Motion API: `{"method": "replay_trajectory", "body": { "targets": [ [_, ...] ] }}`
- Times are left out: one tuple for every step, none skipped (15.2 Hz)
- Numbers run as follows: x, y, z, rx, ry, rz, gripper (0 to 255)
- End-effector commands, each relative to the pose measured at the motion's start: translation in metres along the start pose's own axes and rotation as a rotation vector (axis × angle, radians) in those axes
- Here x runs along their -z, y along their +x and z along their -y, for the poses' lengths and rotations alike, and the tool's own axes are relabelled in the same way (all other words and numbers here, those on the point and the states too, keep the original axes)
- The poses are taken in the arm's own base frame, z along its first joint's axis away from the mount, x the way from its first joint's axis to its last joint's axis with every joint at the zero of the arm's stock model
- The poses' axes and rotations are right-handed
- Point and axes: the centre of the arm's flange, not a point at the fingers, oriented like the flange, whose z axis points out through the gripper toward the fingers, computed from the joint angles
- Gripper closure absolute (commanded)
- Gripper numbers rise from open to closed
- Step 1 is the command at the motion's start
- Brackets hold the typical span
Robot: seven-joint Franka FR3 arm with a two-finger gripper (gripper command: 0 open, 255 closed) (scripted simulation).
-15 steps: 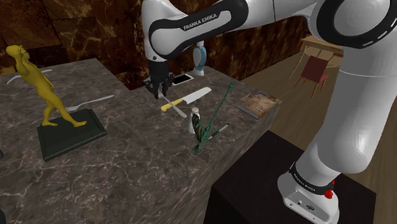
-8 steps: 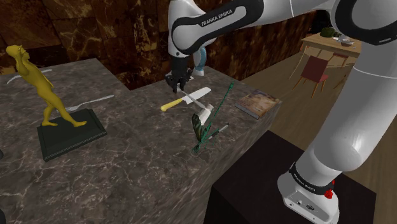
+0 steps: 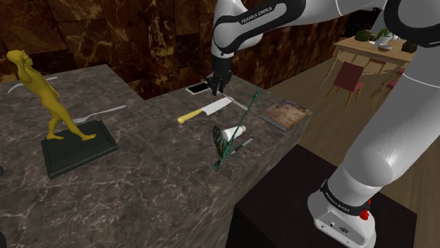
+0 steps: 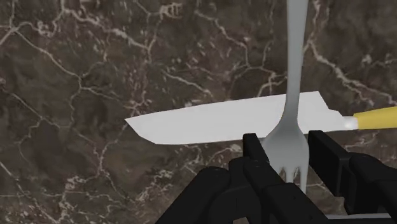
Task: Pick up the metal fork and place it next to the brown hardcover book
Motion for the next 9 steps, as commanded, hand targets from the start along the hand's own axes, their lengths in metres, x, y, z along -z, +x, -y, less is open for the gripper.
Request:
{"method": "replay_trajectory", "body": {
  "targets": [
    [0.0,0.001,-0.025,0.002,0.0,0.0,255],
    [0.0,0.0,-0.038,0.002,0.0,0.0,255],
    [0.001,0.0,-0.051,0.002,0.0,0.0,255],
    [0.001,-0.001,-0.065,0.002,0.0,0.0,255],
    [0.001,-0.002,-0.078,0.002,0.0,0.0,255],
    [0.002,-0.002,-0.091,0.002,0.0,0.0,255],
    [0.002,-0.003,-0.104,0.002,0.0,0.0,255],
    [0.002,-0.004,-0.117,0.002,0.0,0.0,255],
    [0.003,-0.004,-0.13,0.002,0.0,0.0,255]
  ]
}}
